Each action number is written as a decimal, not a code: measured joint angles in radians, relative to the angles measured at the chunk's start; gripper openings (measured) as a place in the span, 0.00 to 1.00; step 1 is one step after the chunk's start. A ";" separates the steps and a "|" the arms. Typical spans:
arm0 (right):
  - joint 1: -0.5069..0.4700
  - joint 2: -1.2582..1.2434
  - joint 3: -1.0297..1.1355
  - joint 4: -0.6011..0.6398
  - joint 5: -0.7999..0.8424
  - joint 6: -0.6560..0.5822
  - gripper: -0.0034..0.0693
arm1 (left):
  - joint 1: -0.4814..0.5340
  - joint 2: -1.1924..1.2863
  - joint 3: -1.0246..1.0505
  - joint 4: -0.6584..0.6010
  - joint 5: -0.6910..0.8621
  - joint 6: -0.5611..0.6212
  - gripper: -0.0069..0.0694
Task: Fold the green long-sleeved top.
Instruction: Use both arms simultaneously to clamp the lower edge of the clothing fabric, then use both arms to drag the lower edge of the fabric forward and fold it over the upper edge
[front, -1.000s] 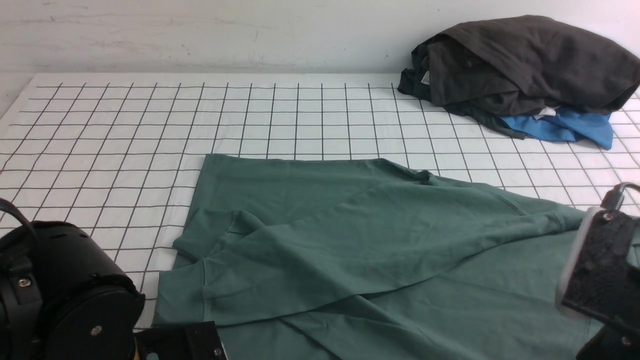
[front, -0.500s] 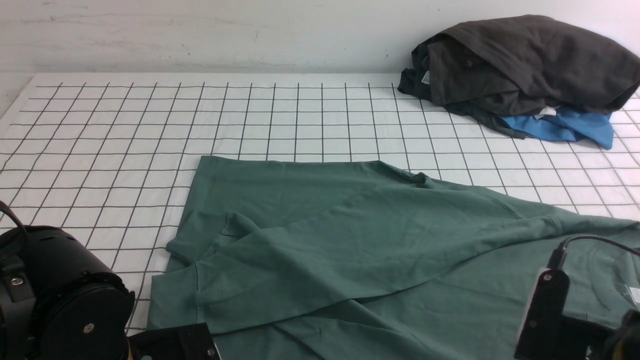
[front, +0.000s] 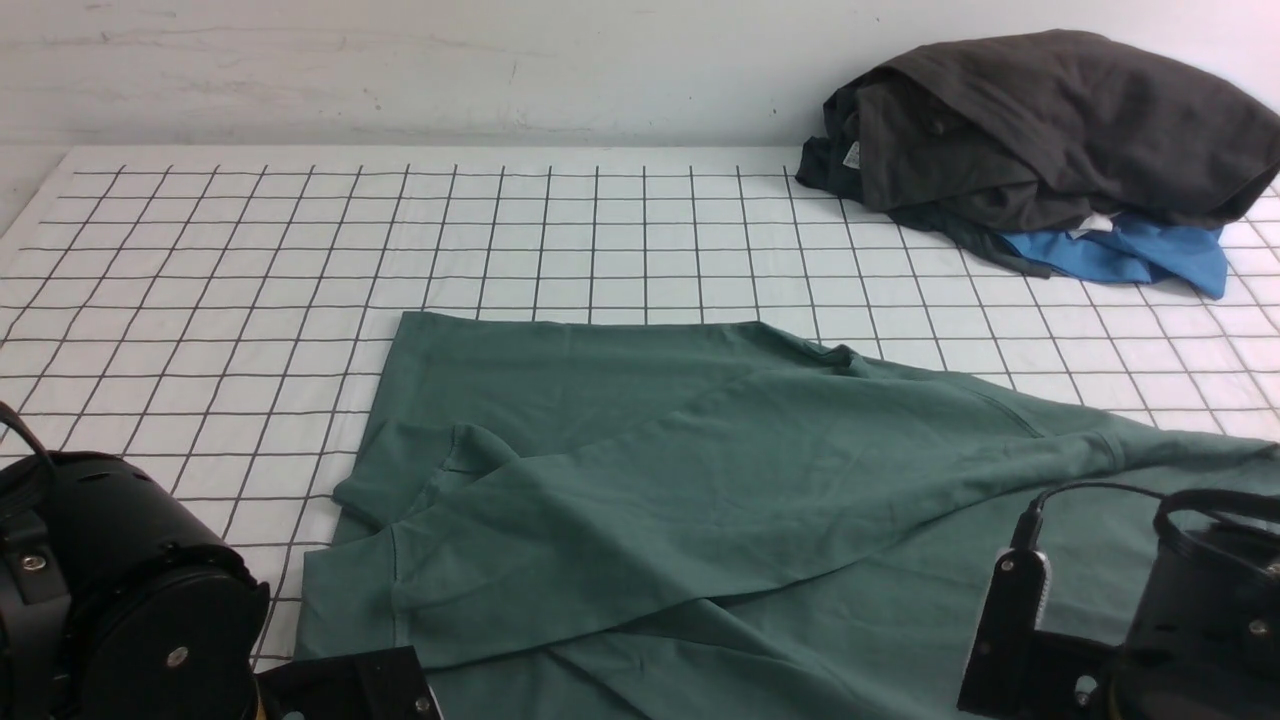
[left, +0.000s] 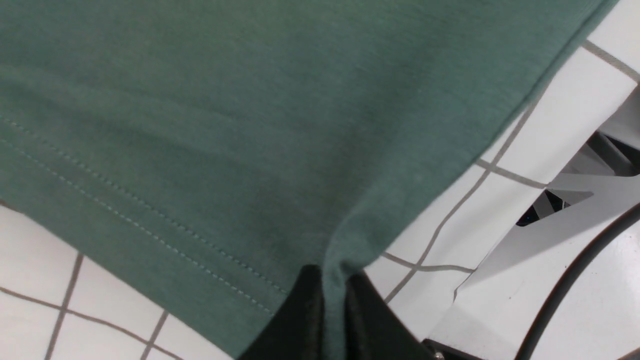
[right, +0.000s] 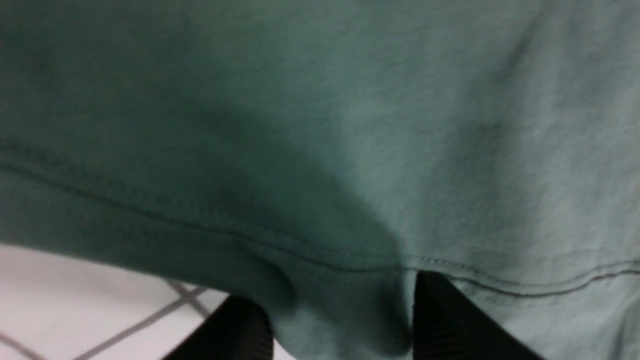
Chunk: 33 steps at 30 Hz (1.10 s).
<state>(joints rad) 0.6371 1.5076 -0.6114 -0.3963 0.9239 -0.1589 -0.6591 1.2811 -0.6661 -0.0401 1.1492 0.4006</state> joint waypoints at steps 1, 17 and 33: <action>-0.016 0.000 0.000 0.000 -0.006 0.003 0.44 | 0.000 0.000 0.000 0.000 0.000 0.000 0.09; -0.092 -0.069 -0.252 0.118 0.260 -0.312 0.07 | 0.039 0.000 -0.094 0.087 0.029 -0.080 0.10; -0.383 0.196 -0.782 0.304 0.304 -0.529 0.07 | 0.416 0.367 -0.728 0.067 -0.004 0.079 0.11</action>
<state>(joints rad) 0.2542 1.7039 -1.3931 -0.0919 1.2283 -0.6880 -0.2431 1.6476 -1.3943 0.0268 1.1450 0.4799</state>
